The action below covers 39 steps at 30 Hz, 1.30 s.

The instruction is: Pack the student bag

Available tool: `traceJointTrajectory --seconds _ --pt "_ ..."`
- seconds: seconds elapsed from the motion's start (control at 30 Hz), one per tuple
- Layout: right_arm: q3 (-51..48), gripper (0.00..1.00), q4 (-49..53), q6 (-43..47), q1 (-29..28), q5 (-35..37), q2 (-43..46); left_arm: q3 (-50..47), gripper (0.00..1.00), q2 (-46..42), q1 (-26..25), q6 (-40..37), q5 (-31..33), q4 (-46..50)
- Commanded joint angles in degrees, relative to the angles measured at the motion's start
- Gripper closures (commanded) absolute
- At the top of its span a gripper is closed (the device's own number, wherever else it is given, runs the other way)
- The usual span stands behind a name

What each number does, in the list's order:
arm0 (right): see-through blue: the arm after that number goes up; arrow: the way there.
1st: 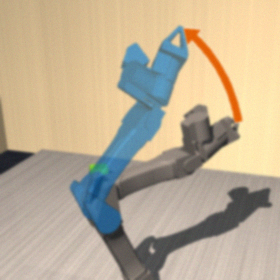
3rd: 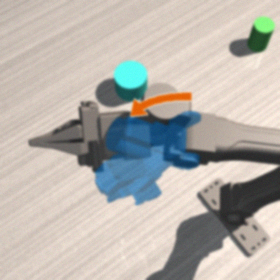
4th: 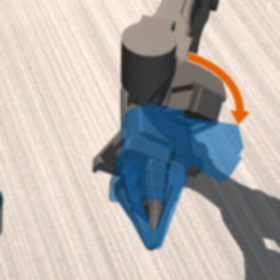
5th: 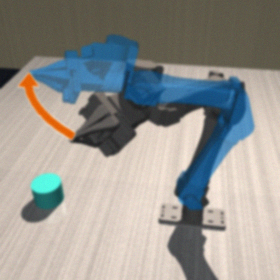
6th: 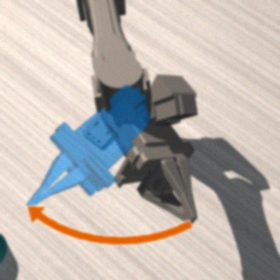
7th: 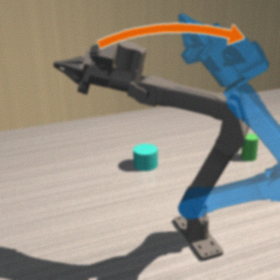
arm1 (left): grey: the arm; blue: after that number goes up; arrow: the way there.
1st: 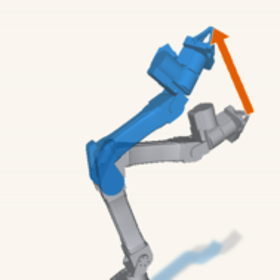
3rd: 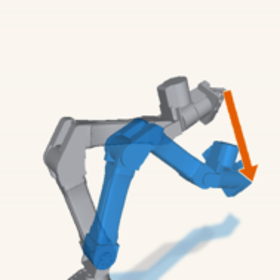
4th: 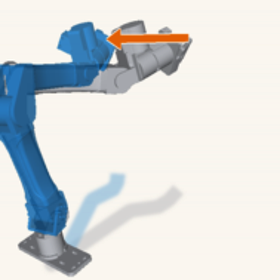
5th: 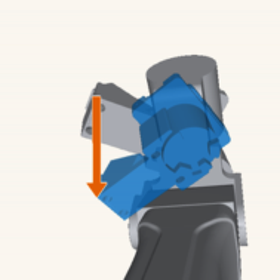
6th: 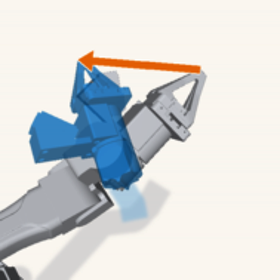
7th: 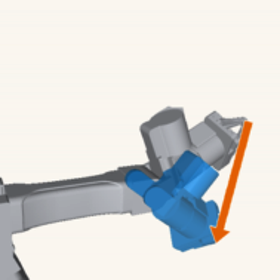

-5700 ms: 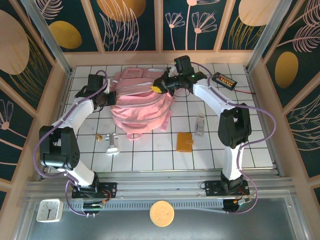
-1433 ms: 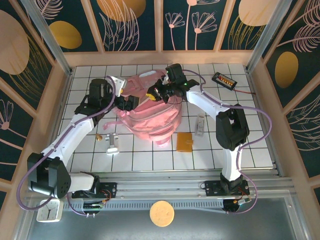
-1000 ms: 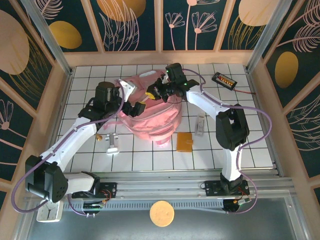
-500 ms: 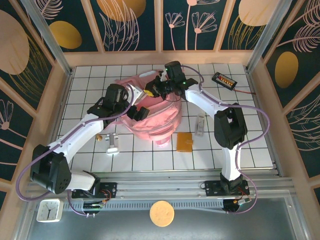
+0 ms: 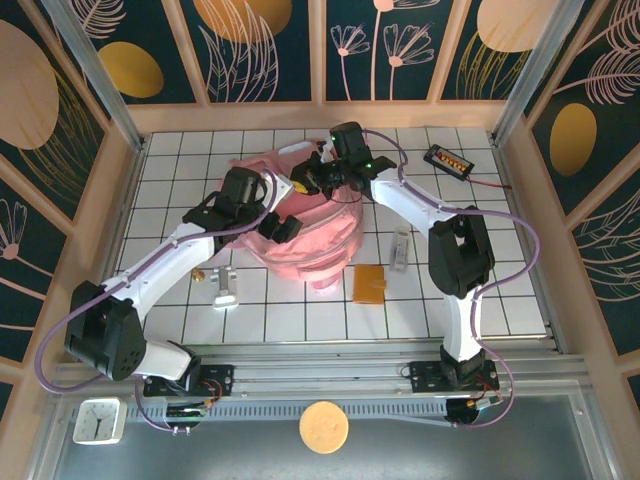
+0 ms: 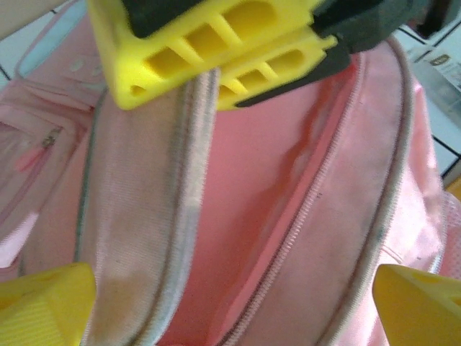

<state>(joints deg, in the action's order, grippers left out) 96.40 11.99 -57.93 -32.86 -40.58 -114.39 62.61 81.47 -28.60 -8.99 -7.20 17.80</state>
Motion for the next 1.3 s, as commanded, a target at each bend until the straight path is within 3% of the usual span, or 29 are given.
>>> traceJointTrajectory --seconds 0.0,0.3,0.7,1.27 --pt "2.2 1.0 -1.6 2.3 0.0 -2.5 0.5 2.8 0.04 0.5 -0.3 0.5 5.8 -1.8" --pt "2.5 1.0 -0.2 2.7 0.0 -1.8 1.3 8.1 0.1 4.4 -0.3 -2.4 11.9 -0.9" --pt "2.4 1.0 1.0 2.8 -0.6 -0.4 2.6 8.0 0.19 7.4 -0.3 -4.0 10.9 -1.9" --pt "3.4 1.0 2.3 2.9 -1.2 0.1 2.1 7.3 0.51 8.8 -0.3 -3.6 9.5 -2.7"
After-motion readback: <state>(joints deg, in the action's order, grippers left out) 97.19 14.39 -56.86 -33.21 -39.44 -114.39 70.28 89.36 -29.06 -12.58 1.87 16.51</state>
